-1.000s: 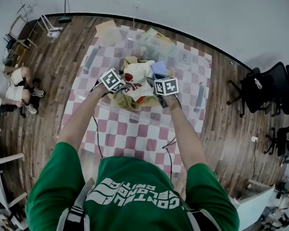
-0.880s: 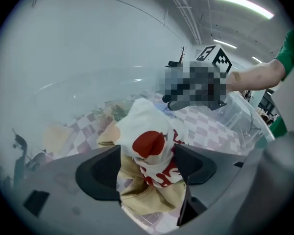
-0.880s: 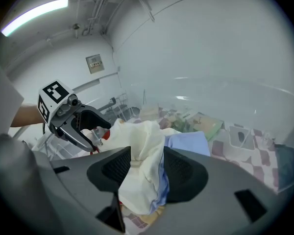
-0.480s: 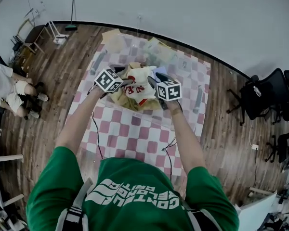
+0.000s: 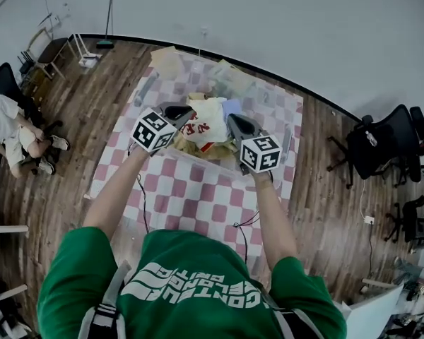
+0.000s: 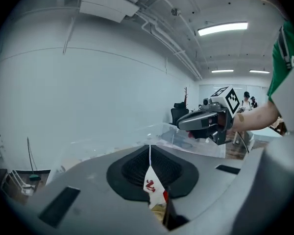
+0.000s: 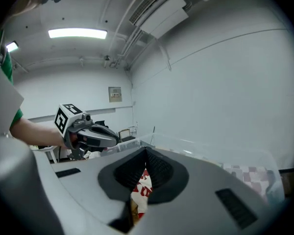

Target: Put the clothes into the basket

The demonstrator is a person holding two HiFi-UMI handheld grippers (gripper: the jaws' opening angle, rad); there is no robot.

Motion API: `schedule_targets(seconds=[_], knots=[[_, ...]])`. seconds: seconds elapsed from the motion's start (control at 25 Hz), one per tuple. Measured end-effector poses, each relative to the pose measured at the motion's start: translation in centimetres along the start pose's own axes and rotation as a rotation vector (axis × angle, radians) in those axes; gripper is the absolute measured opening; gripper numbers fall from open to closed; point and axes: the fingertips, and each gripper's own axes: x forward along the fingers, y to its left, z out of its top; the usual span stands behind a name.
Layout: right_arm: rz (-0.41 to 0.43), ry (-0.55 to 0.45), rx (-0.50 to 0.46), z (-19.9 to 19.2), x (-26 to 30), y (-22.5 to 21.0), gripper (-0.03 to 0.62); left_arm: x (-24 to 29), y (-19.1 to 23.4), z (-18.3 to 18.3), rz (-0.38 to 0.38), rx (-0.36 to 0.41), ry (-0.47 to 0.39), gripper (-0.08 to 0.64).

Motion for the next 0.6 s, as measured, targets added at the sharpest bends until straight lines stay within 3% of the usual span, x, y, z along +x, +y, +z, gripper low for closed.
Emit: schedule_targets(seconds=[0.24, 0.6], knots=[[0.005, -0.037, 0.016, -0.3, -4.5, 2.6, 0.008, -2.1, -5.0, 1.1, -0.043, -0.074, -0.102, 0.003], [0.003, 0.022, 0.041, -5.6, -9.2, 5.7, 0.008, -3.3, -12.2, -1.4, -0.115, -0.158, -0.146, 0.003]])
